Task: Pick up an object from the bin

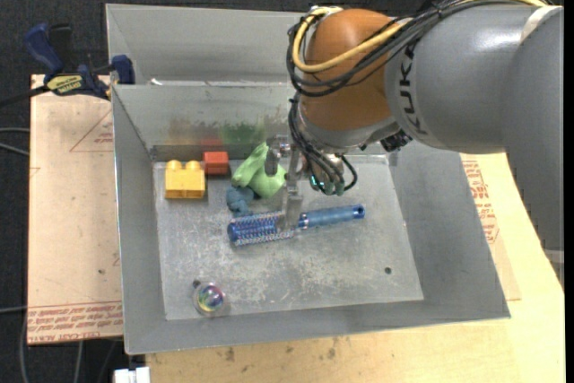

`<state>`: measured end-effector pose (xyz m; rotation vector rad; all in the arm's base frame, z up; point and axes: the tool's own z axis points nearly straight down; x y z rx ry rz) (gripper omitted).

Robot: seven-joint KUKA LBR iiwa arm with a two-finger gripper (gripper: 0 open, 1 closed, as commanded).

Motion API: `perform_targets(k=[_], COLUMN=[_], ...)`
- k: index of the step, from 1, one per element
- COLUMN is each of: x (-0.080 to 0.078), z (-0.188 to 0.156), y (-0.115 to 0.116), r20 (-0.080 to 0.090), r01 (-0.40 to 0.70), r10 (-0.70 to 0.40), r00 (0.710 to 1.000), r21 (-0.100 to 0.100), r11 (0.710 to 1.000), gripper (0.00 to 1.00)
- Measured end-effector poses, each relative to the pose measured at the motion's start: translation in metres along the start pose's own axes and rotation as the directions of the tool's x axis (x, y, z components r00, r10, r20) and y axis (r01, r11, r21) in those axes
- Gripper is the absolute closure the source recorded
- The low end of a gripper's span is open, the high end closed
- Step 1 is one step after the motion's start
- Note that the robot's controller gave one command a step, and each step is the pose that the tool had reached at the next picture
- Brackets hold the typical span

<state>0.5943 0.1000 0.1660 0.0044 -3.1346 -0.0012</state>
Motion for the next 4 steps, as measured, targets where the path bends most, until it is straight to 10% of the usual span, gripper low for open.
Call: perform_targets(k=[1, 2, 4], x=[0.02, 0.015, 0.046], z=[0.101, 0.097, -0.117], y=[0.006, 0.004, 0.041], r20=[-0.013, 0.007, 0.015], r01=[-0.049, -0.055, 0.049], r10=[0.049, 0.055, -0.049], r00=[0.999, 0.998, 0.999], r21=[0.0, -0.001, -0.001], r11=[0.999, 0.998, 0.999], gripper=[0.0, 1.0, 1.0])
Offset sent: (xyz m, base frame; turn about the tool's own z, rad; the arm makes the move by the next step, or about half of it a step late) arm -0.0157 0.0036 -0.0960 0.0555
